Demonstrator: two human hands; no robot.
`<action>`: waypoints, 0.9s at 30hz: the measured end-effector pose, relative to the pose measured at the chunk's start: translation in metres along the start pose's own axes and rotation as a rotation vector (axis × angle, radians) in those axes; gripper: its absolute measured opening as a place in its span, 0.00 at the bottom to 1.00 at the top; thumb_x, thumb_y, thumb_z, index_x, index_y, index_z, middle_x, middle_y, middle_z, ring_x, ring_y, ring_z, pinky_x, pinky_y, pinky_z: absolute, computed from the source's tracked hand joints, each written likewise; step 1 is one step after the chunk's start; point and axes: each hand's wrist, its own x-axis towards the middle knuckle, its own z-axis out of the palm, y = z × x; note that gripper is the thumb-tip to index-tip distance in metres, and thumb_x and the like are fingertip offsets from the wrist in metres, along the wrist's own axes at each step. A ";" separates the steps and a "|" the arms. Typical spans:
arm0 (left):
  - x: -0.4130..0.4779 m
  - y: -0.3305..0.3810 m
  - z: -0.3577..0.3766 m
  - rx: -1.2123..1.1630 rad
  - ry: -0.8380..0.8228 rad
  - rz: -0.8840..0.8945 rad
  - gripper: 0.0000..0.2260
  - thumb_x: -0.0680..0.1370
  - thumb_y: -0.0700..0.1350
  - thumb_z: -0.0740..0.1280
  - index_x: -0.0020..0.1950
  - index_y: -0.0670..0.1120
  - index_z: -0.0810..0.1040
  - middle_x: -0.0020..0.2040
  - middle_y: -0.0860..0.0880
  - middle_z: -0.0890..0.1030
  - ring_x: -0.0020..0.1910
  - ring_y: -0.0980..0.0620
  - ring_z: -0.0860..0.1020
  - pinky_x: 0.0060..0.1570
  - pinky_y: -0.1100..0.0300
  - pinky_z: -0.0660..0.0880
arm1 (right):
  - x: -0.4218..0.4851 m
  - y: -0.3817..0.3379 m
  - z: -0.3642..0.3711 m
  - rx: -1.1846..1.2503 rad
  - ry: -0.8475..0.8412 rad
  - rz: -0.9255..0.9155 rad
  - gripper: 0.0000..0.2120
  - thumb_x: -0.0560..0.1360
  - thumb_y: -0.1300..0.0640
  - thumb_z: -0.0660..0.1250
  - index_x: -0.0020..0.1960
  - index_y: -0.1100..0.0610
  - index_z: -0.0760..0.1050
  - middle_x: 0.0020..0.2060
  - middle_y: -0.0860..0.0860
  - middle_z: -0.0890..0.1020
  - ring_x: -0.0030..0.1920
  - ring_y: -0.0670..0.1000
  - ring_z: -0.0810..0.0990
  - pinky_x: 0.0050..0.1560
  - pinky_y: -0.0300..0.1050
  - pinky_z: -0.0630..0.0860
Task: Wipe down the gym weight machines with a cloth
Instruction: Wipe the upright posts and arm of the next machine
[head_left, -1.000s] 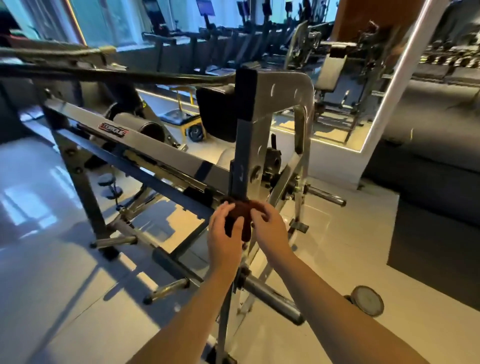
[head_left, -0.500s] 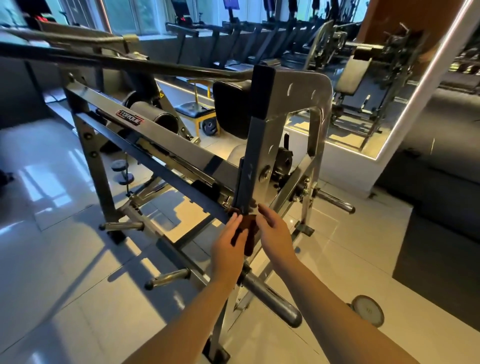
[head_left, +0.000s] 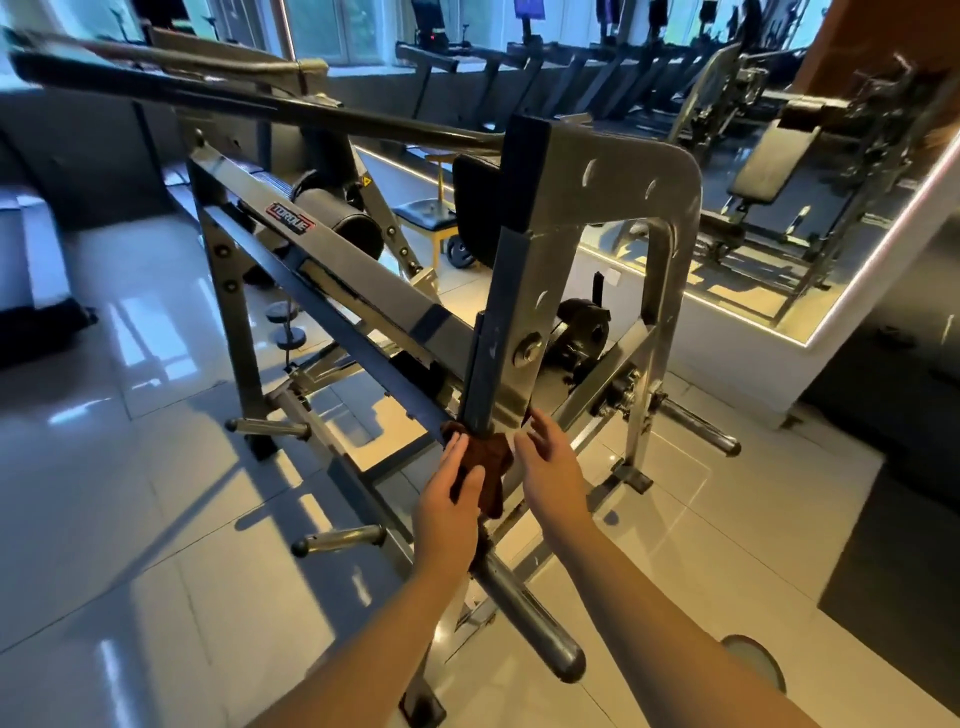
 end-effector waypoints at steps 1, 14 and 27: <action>0.001 0.008 0.002 0.000 0.018 0.023 0.20 0.84 0.48 0.62 0.75 0.61 0.66 0.75 0.54 0.71 0.75 0.51 0.68 0.52 0.76 0.71 | 0.004 0.000 -0.004 0.003 -0.028 -0.022 0.12 0.84 0.54 0.61 0.62 0.39 0.72 0.52 0.39 0.80 0.55 0.39 0.79 0.44 0.31 0.77; -0.023 -0.003 0.058 0.016 0.344 -0.118 0.20 0.85 0.46 0.61 0.70 0.69 0.64 0.73 0.57 0.70 0.74 0.50 0.70 0.71 0.46 0.71 | 0.026 0.012 -0.037 -0.220 -0.339 -0.220 0.20 0.84 0.50 0.61 0.75 0.47 0.65 0.71 0.41 0.67 0.72 0.42 0.67 0.73 0.45 0.66; -0.016 0.000 0.044 0.029 0.269 -0.054 0.22 0.85 0.47 0.60 0.67 0.76 0.63 0.76 0.57 0.68 0.76 0.54 0.66 0.72 0.46 0.69 | 0.018 0.004 -0.025 -0.182 -0.234 -0.092 0.16 0.84 0.55 0.60 0.72 0.48 0.68 0.67 0.46 0.72 0.60 0.41 0.72 0.42 0.26 0.73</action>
